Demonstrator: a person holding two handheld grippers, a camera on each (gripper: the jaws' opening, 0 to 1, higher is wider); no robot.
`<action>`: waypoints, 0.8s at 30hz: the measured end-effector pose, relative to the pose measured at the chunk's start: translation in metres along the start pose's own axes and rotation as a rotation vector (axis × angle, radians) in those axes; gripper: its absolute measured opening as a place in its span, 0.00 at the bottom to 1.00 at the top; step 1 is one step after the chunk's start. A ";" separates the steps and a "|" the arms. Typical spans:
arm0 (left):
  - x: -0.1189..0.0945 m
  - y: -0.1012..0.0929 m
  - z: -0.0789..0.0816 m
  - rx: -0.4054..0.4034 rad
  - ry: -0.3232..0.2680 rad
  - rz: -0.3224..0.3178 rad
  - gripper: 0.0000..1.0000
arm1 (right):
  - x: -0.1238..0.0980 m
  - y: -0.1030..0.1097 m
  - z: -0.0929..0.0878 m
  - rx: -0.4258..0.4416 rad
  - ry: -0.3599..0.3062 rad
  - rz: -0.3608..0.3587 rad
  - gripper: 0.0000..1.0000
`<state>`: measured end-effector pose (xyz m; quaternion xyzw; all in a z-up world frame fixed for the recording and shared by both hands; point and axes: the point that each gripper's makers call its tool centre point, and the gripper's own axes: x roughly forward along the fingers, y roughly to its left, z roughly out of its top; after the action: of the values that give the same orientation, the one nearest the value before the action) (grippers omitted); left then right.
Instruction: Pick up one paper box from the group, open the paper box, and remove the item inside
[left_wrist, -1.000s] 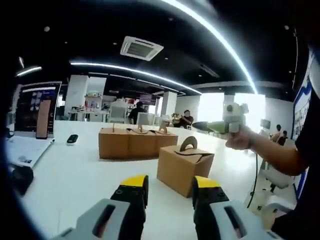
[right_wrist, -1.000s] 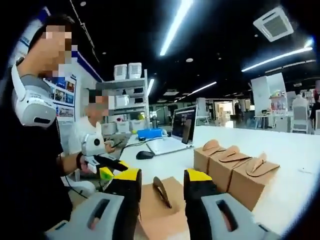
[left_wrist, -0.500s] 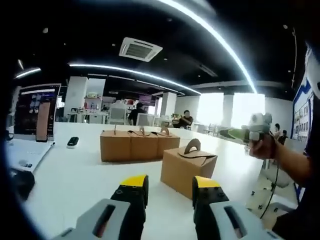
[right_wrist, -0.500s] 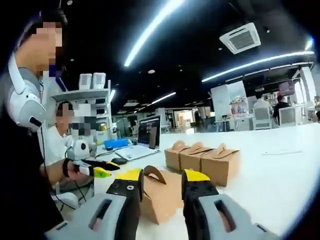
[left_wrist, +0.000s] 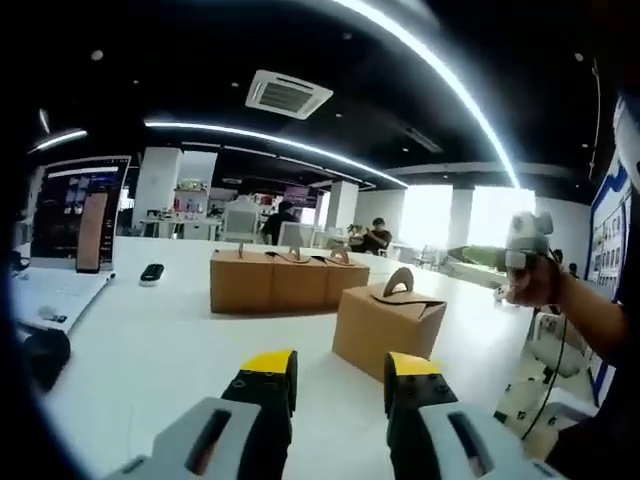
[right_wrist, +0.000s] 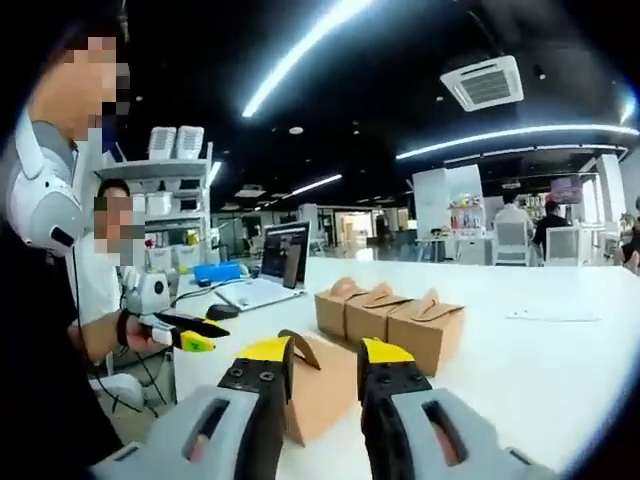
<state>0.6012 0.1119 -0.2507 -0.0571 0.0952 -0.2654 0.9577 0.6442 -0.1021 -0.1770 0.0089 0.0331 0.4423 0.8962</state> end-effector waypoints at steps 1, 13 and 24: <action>-0.001 0.000 0.000 -0.008 -0.003 0.000 0.37 | 0.001 -0.001 -0.003 0.003 0.003 -0.012 0.27; -0.010 0.001 -0.016 -0.044 0.011 -0.003 0.36 | 0.000 0.010 -0.009 0.102 -0.044 -0.006 0.27; -0.012 0.000 -0.015 -0.047 0.024 -0.001 0.36 | -0.012 0.011 -0.029 0.075 0.009 -0.011 0.27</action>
<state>0.5879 0.1169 -0.2638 -0.0765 0.1129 -0.2640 0.9548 0.6265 -0.1057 -0.2050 0.0402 0.0538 0.4357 0.8976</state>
